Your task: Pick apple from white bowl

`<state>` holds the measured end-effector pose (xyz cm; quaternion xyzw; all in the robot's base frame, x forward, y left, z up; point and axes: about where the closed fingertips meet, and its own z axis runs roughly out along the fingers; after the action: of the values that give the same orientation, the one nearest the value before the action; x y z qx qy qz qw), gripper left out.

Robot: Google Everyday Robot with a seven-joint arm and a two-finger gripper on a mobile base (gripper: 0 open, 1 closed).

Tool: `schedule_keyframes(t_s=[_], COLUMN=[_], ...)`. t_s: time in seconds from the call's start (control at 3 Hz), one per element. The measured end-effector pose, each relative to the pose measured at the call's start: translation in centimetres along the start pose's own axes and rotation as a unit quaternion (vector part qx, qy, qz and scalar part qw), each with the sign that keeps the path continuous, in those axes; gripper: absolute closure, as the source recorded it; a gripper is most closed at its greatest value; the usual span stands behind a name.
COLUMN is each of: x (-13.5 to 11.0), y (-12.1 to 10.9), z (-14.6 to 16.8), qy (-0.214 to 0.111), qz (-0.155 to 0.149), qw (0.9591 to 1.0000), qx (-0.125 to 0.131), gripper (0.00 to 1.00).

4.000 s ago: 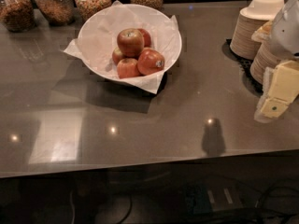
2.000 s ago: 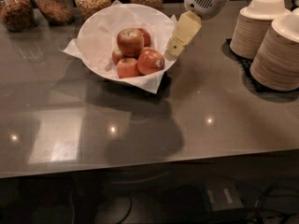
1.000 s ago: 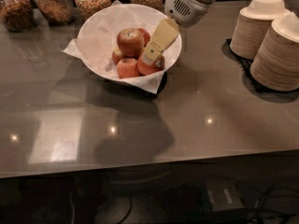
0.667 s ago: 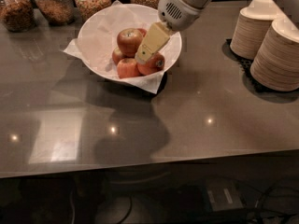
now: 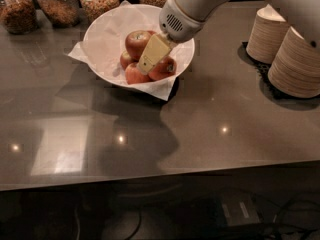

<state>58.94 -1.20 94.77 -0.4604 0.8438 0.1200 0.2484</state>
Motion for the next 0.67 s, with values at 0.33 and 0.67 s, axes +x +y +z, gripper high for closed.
schedule_keyframes(t_s=[0.33,0.67], x=[0.49,0.90], y=[-0.12,-0.28], z=[0.97,1.65], qy=[0.005,0.012], qz=[0.000,-0.001], qw=[0.9999,0.9997], qx=[0.010,0.020], gripper=[0.24,0.26])
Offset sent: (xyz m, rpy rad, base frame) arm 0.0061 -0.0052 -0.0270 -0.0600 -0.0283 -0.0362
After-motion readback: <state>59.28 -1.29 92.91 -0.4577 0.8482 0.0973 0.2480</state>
